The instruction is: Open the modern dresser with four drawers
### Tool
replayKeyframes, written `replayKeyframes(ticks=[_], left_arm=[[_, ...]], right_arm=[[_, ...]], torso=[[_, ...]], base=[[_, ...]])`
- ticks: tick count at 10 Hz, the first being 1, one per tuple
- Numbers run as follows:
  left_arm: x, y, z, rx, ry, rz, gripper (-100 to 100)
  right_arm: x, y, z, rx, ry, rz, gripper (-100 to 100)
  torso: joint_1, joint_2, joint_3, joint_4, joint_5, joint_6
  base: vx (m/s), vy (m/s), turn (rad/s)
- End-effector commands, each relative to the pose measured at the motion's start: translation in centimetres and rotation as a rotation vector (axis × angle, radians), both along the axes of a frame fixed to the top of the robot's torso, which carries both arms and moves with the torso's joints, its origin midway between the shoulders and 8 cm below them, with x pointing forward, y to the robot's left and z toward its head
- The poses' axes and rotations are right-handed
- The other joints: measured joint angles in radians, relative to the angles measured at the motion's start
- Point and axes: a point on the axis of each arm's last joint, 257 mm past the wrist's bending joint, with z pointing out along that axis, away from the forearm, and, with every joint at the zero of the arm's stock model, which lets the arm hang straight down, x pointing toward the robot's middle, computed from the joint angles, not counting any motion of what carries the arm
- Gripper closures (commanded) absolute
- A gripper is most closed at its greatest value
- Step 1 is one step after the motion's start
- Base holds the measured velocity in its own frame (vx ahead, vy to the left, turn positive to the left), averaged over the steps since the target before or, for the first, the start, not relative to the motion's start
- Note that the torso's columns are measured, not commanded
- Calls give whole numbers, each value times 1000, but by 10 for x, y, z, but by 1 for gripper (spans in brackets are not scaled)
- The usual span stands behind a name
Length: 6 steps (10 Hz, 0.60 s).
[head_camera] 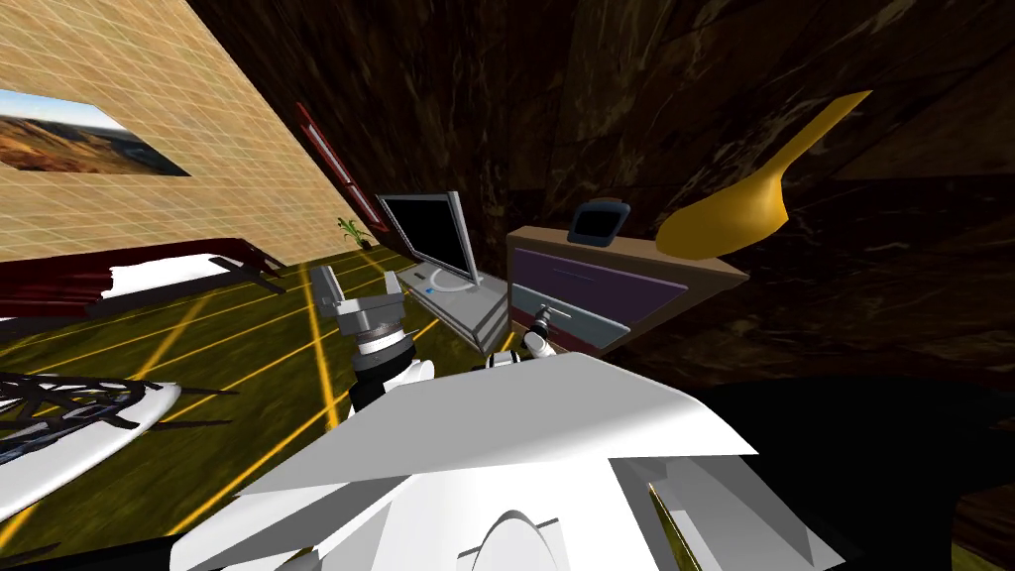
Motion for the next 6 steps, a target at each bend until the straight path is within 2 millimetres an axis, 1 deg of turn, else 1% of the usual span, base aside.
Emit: replayKeyframes(ticks=[1,2,3,4,5,6], left_arm=[[0,0,0,0,0,0,0],[0,0,0,0,0,0,0],[0,0,0,0,0,0,0],[0,0,0,0,0,0,0],[0,0,0,0,0,0,0],[0,0,0,0,0,0,0]], right_arm=[[-6,-64,-9,16,7,-71,100],[-10,-66,-15,9,21,-74,100],[-13,-69,-20,3,36,-78,100],[-21,-112,-23,7,39,-132,100],[-23,-116,-24,-1,45,-135,100],[-23,-116,-24,-1,45,-135,100]], torso=[[1,-1,0,-3,-2,0],[-3,-5,-3,-1,-2,-2],[-7,-7,-4,0,-1,0],[-9,-7,-4,-3,-3,3],[-8,-4,-2,-5,-5,3],[-6,-3,-1,-4,-6,2]], base=[[-130,136,343],[-61,50,81],[1,-7,-20],[-49,47,308],[-67,66,283],[-30,40,48]])
